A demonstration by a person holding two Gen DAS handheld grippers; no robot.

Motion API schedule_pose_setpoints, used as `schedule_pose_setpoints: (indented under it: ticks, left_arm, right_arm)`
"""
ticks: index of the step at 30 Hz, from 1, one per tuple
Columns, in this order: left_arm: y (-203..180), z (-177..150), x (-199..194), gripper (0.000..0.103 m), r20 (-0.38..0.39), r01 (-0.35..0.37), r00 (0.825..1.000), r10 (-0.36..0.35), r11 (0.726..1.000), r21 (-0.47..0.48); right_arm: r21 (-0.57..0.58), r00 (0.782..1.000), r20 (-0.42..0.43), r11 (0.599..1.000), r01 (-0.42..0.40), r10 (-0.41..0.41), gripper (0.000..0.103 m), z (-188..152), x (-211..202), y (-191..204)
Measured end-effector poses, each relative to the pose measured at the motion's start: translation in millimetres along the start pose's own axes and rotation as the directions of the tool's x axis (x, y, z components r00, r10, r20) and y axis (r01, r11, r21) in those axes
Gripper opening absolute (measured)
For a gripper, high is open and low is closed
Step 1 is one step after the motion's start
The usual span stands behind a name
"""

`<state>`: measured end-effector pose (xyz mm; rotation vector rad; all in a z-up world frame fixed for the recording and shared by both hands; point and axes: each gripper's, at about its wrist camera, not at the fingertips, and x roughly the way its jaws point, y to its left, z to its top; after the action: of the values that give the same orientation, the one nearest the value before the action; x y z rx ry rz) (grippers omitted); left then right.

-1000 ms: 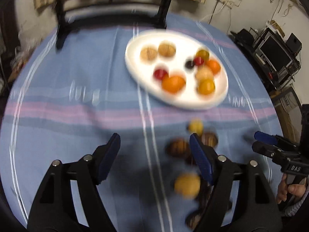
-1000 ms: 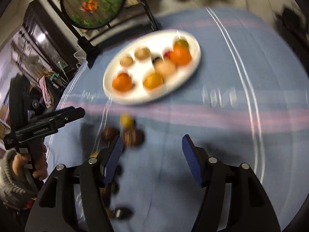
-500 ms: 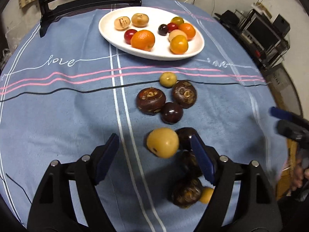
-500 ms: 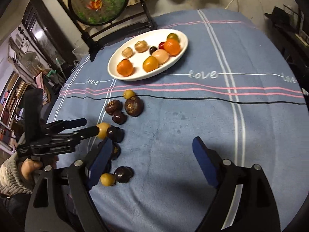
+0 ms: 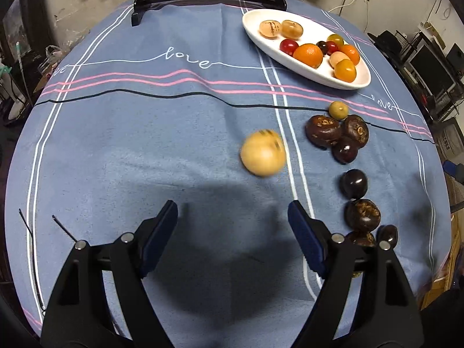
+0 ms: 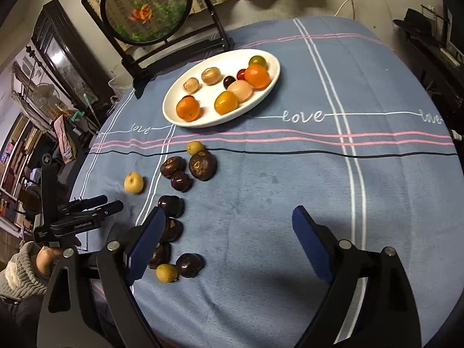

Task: Organize fruits
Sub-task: 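Grasp the pale yellow round fruit with the left tool, then hold the pale fruit with the left tool while the right tool grasps a dark brown mangosteen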

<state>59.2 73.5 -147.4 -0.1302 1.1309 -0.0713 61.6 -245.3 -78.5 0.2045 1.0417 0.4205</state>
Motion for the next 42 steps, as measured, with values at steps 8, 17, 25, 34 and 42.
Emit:
schedule_pose_setpoints:
  ticks: [8, 17, 25, 34, 42]
  left_arm:
    - [-9.8, 27.9, 15.5, 0.075, 0.022, 0.060, 0.998, -0.060, 0.998, -0.030]
    - [-35.8, 48.7, 41.7, 0.054, -0.013, 0.068, 0.998, -0.067, 0.997, 0.042]
    - [-26.2, 49.5, 47.3, 0.040, -0.005, 0.090, 0.996, -0.090, 0.996, 0.013]
    - [-15.9, 31.5, 35.0, 0.040, -0.002, 0.080, 0.997, -0.080, 0.997, -0.017]
    - [-18.8, 23.3, 32.9, 0.040, 0.012, 0.041, 0.999, -0.040, 0.999, -0.006]
  right_arm:
    - [-0.001, 1.000, -0.018, 1.000, 0.010, -0.010, 0.090, -0.4, 2.2, -2.9]
    - [0.043, 0.999, -0.027, 0.999, 0.026, -0.025, 0.090, -2.6, 4.4, -14.7]
    - [0.049, 0.998, -0.064, 0.999, 0.023, -0.020, 0.090, -0.6, 16.3, -16.9]
    - [-0.212, 0.995, -0.082, 0.977, 0.038, -0.056, 0.077, 23.2, 66.2, 24.5]
    - [-0.278, 0.988, -0.115, 0.959, 0.064, -0.100, 0.074, 50.7, 115.9, 36.7]
